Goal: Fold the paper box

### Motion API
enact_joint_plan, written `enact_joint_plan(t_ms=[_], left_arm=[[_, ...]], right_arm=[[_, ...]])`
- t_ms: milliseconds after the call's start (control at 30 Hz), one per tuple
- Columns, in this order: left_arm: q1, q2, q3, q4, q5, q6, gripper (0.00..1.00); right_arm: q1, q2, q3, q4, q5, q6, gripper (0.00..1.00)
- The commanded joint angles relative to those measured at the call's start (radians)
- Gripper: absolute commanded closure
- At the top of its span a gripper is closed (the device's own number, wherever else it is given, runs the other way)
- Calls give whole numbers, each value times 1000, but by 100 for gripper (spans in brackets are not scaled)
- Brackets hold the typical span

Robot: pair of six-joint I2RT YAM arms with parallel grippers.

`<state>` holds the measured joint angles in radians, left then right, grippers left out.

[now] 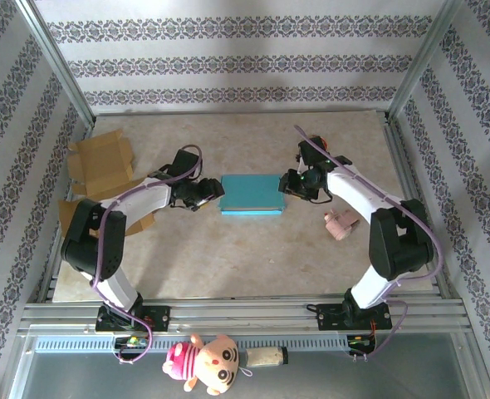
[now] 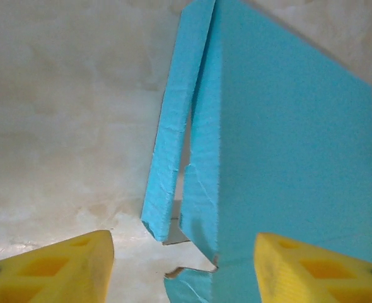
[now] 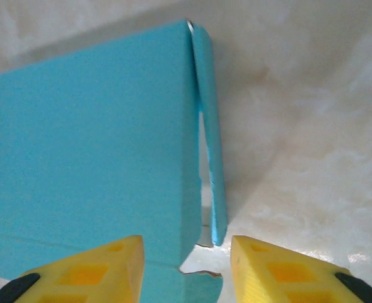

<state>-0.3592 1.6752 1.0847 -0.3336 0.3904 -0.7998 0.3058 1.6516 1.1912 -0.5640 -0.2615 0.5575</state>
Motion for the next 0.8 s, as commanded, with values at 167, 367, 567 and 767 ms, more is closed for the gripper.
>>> enact_joint_plan(t_ms=[167, 367, 567, 767], left_arm=[[-13, 91, 100, -36, 12, 70, 36], [-20, 184, 52, -41, 2, 116, 48], [-23, 227, -27, 9, -6, 117, 70], [-24, 129, 2, 10, -21, 115, 61]], right_arm=[[40, 96, 45, 4, 4, -27, 60], [101, 153, -24, -10, 255, -106, 60], [119, 172, -48, -20, 282, -125, 60], [107, 88, 20, -38, 212, -123, 55]])
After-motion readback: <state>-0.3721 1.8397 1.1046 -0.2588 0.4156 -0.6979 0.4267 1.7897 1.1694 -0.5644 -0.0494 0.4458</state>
